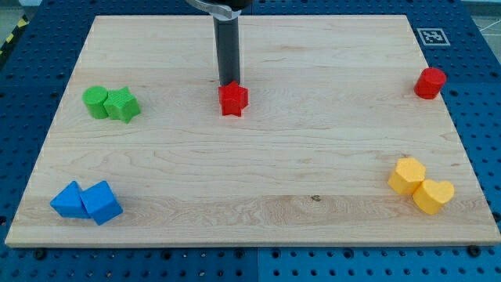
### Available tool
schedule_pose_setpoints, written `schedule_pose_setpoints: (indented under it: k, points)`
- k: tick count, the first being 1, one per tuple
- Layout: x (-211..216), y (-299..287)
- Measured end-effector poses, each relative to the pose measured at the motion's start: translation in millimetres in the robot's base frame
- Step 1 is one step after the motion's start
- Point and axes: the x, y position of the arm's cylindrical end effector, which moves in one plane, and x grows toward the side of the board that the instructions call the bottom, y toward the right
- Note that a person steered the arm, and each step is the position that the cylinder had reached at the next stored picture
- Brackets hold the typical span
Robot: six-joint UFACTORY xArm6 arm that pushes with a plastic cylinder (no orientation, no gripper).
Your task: Slide the red star towards bottom center
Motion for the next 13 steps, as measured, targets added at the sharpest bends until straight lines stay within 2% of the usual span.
schedule_pose_setpoints:
  k: [6,7,9,10,12,13]
  points:
    - [173,0]
    - [172,0]
    - [39,-4]
    - [20,-4]
    - [45,37]
    - [45,37]
